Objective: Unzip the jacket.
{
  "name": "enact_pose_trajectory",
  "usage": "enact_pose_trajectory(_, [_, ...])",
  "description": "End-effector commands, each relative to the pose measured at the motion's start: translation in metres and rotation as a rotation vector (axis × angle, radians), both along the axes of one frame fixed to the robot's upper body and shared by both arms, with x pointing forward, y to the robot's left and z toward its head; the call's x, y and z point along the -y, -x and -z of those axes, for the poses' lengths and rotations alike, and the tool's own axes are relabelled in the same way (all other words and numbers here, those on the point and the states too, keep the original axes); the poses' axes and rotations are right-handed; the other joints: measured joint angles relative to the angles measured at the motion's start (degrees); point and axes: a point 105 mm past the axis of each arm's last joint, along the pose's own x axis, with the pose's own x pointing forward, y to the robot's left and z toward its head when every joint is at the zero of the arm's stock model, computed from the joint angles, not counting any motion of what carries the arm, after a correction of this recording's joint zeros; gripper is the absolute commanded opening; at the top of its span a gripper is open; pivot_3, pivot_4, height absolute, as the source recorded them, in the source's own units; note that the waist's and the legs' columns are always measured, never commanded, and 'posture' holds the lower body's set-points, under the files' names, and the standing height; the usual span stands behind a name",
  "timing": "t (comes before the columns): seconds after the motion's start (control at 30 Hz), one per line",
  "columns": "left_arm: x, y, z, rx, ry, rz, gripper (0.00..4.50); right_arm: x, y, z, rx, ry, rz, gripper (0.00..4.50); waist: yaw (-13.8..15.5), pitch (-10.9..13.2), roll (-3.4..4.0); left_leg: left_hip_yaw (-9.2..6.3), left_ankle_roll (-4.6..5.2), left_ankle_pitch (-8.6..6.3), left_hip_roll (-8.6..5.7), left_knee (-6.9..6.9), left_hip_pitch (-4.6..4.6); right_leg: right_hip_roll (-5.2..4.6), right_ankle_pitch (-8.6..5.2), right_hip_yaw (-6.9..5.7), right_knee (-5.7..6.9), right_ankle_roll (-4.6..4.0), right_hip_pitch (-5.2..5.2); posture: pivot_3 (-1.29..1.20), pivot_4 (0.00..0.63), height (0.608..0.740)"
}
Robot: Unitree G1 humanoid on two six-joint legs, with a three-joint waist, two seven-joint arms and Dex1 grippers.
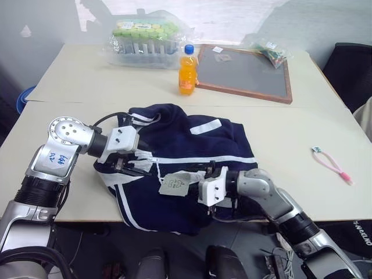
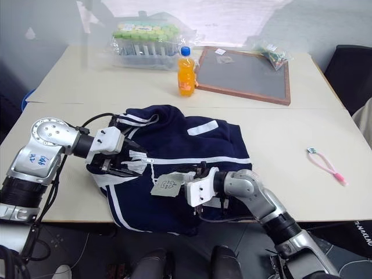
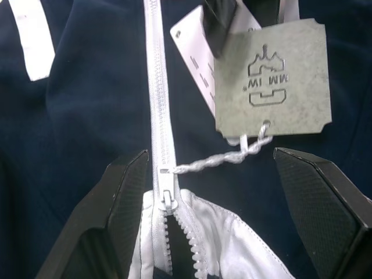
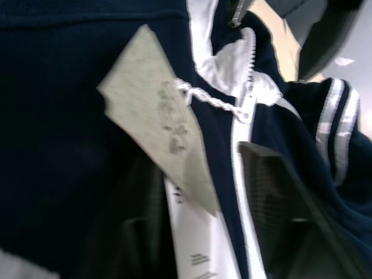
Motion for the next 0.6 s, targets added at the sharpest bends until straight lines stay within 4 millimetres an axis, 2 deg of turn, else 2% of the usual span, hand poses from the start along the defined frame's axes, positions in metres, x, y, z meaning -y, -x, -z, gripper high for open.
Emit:
enact_pose_trajectory(0.03, [-0.002, -0.004, -0.009, 0.043, 0.009, -0.015, 3.63, -0.001, -0.003, -0.007, 0.038, -0.031, 0.003, 0.52, 0.04, 0.0, 0.0, 0.0, 0.0, 0.0, 0.0, 0.01, 0.0, 0.0, 0.0, 0.0, 0.0, 0.0, 0.0, 0.0, 0.15, 0.74])
enact_pose_trajectory(0.07, [-0.004, -0.006, -0.008, 0.044, 0.009, -0.024, 3.63, 0.001, -0.005, -0.006, 0.033, -0.04, 0.02, 0.15, 0.02, 0.0, 0.0, 0.0, 0.0, 0.0, 0.0, 0.01, 0.0, 0.0, 0.0, 0.0, 0.0, 0.0, 0.0, 0.0, 0.15, 0.74])
enact_pose_trajectory(0.1, [-0.005, -0.007, -0.007, 0.044, 0.01, -0.037, 3.63, 0.004, -0.006, -0.007, 0.032, -0.047, 0.036, 0.07, -0.01, 0.0, 0.0, 0.0, 0.0, 0.0, 0.0, 0.0, 0.0, 0.0, 0.0, 0.0, 0.0, 0.0, 0.01, 0.0, 0.15, 0.74])
enact_pose_trajectory(0.27, [-0.013, -0.021, 0.004, 0.06, 0.017, -0.106, 3.63, 0.021, -0.011, -0.011, 0.031, -0.086, 0.123, 0.07, 0.1, 0.0, 0.0, 0.0, 0.0, 0.0, 0.0, 0.0, 0.02, 0.0, 0.0, 0.0, 0.0, 0.0, 0.02, 0.0, 0.15, 0.74])
enact_pose_trajectory(0.43, [-0.012, -0.03, 0.029, 0.049, -0.007, -0.11, 3.63, 0.04, -0.015, -0.032, 0.041, -0.173, 0.238, 0.07, 0.16, 0.0, 0.0, 0.0, 0.0, 0.0, -0.01, 0.01, 0.02, 0.0, 0.0, -0.01, 0.0, 0.0, 0.04, 0.0, 0.15, 0.74])
enact_pose_trajectory(0.6, [-0.006, -0.055, 0.045, 0.067, 0.046, -0.184, 3.63, 0.051, -0.017, -0.045, 0.038, -0.22, 0.319, 0.07, 0.39, -0.01, -0.01, -0.03, 0.0, 0.0, -0.02, 0.03, 0.02, 0.0, 0.0, -0.04, 0.0, 0.0, 0.08, 0.0, 0.15, 0.74])
